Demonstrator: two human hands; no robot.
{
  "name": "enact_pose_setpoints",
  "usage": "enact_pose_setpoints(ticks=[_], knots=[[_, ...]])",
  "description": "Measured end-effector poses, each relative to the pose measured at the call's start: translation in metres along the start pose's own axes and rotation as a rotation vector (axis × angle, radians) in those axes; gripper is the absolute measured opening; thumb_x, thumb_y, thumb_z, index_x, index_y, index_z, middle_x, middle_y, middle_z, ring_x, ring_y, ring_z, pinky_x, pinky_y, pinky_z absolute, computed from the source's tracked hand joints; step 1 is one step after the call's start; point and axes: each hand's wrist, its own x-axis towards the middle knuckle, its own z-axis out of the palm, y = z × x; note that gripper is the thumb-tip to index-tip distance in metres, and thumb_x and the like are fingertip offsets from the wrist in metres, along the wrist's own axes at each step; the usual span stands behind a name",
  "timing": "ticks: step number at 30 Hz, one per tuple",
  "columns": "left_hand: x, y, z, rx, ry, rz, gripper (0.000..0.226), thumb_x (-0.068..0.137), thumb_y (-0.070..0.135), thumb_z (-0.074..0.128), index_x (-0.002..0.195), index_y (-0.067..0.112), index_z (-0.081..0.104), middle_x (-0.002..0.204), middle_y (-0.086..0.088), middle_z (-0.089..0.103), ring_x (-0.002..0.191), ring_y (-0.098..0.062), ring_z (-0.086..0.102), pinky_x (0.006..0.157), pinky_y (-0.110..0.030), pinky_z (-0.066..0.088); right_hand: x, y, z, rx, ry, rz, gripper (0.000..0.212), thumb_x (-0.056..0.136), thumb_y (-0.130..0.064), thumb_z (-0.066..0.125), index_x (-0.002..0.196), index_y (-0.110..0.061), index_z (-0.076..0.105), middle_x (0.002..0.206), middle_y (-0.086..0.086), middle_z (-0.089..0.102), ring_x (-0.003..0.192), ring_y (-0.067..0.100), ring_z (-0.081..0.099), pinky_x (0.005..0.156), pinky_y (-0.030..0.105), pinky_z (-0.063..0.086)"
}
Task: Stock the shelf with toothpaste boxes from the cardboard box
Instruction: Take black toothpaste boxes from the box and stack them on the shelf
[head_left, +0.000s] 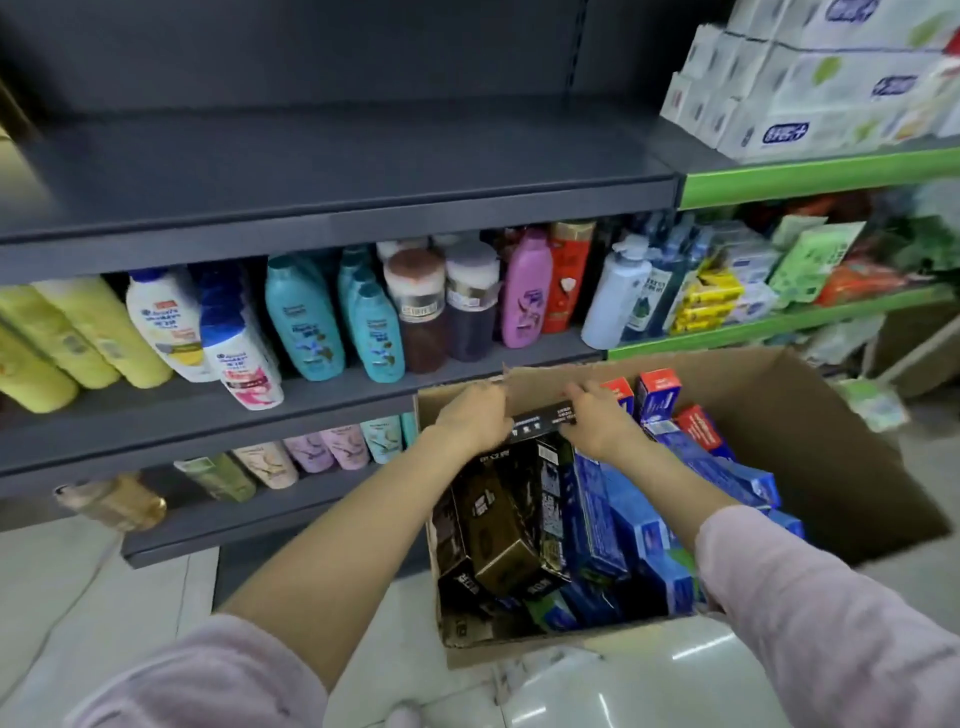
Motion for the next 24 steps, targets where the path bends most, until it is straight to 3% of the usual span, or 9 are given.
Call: enact_pose_setpoints(ticks=[6,12,16,19,24], knots=[[0.018,-0.002,0.043,0.044,-0.208,-0.081,0.054,0.091,0.016,0.056,0.139,0.005,0.036,0.136,-0.015,0.041,0.126,-0.031,0.044,0.105,-0.039,0.039,0.021,0.021,0.023,-0.104,-0.112,-0.093,0.062,0.089,-0.011,0.057,0.143,-0.007,0.027,0.140,0.012,0.034,0.133,0.029,0.030,0.108,0.039,0.033],[0.023,0.004,0.069,0.321,-0.001,-0.088,0.050,0.086,0.013,0.063,0.131,0.005,0.041,0.132,-0.013,0.042,0.124,-0.029,0.041,0.098,-0.037,0.040,0.028,0.021,0.039,-0.325,0.088,-0.159,0.052,0.084,-0.008,0.063,0.129,-0.010,0.040,0.131,0.009,0.037,0.121,0.026,0.038,0.092,0.035,0.042],[0.024,0.006,0.075,0.292,0.103,-0.117,0.044,0.086,0.004,0.059,0.127,0.003,0.044,0.129,-0.014,0.045,0.122,-0.028,0.043,0.094,-0.034,0.043,0.029,0.018,0.043,-0.334,0.173,-0.159,0.048,0.082,-0.001,0.058,0.126,-0.009,0.040,0.129,0.011,0.039,0.121,0.028,0.038,0.094,0.035,0.039],[0.022,0.009,0.068,0.243,0.095,-0.149,0.040,0.088,0.003,0.056,0.126,0.004,0.042,0.129,-0.014,0.046,0.120,-0.030,0.047,0.090,-0.038,0.046,0.027,0.016,0.045,-0.318,0.198,-0.140,0.045,0.083,0.002,0.055,0.124,-0.010,0.042,0.126,0.012,0.045,0.120,0.029,0.042,0.095,0.036,0.038],[0.007,0.004,0.055,-0.015,-0.100,-0.463,0.055,0.090,0.032,0.062,0.130,0.003,0.039,0.130,-0.014,0.050,0.117,-0.031,0.055,0.090,-0.037,0.047,0.024,0.015,0.036,-0.329,0.103,-0.172,0.053,0.082,-0.009,0.066,0.129,-0.010,0.042,0.126,0.014,0.043,0.121,0.031,0.042,0.099,0.038,0.038]])
